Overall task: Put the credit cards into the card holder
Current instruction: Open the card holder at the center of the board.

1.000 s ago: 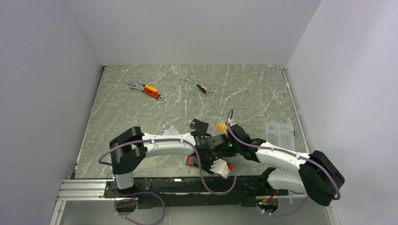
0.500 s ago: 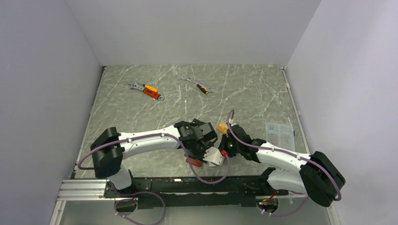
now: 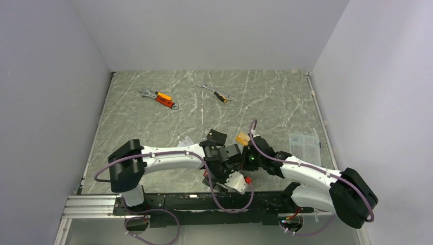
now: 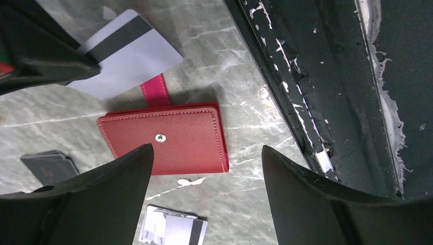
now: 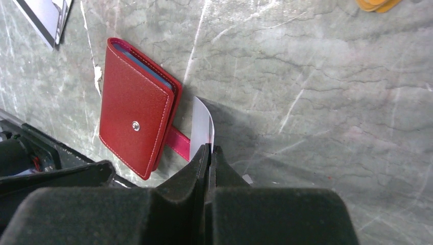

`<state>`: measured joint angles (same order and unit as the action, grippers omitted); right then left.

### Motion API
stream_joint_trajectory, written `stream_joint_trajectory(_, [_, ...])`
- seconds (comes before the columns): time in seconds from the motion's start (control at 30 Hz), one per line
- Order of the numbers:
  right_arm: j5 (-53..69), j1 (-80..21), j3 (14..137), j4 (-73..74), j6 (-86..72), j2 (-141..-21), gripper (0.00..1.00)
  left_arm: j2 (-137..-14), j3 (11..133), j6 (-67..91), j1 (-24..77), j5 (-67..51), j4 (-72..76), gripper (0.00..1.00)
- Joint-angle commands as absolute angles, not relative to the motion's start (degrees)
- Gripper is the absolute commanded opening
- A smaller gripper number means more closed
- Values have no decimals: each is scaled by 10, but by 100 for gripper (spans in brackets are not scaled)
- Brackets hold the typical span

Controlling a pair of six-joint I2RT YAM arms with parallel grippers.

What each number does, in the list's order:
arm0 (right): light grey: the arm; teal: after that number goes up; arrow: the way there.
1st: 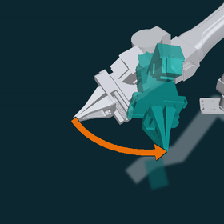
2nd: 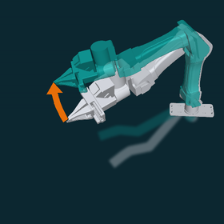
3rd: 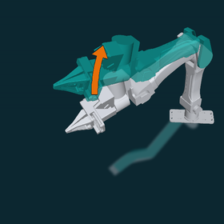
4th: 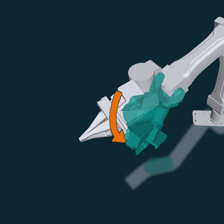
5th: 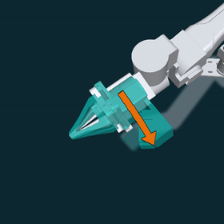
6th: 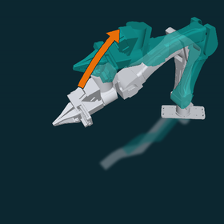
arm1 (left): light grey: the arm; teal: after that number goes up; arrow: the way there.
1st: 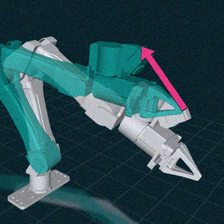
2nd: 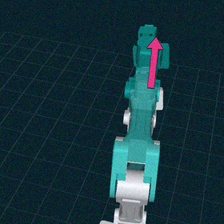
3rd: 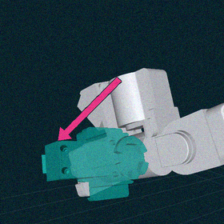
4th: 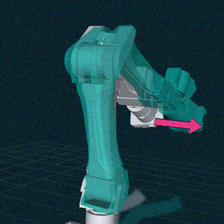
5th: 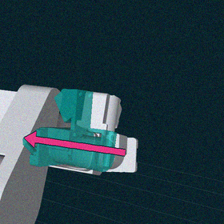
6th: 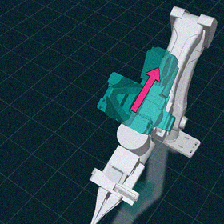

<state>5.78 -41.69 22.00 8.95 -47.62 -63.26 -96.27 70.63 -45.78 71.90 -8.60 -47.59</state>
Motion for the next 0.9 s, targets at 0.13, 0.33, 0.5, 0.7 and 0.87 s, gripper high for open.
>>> stream_joint_trajectory(0.13, [-12, -414, 223, 191, -457, -635, 0, -1001, 738, -506, 722, -119, -467, 83])
stream_joint_trajectory(0.33, [-14, -414, 222, 181, -459, -647, 0, -1020, 740, -523, 722, -110, -475, 81])
stream_joint_trajectory(0.5, [-11, -414, 220, 176, -458, -652, 0, -1030, 750, -530, 727, -112, -465, 81])
stream_joint_trajectory(0.7, [-13, -414, 216, 177, -464, -643, 0, -1060, 787, -555, 738, -133, -486, 86])
stream_joint_trajectory(0.87, [-14, -413, 215, 181, -466, -638, 0, -1100, 808, -580, 739, -128, -518, 80])
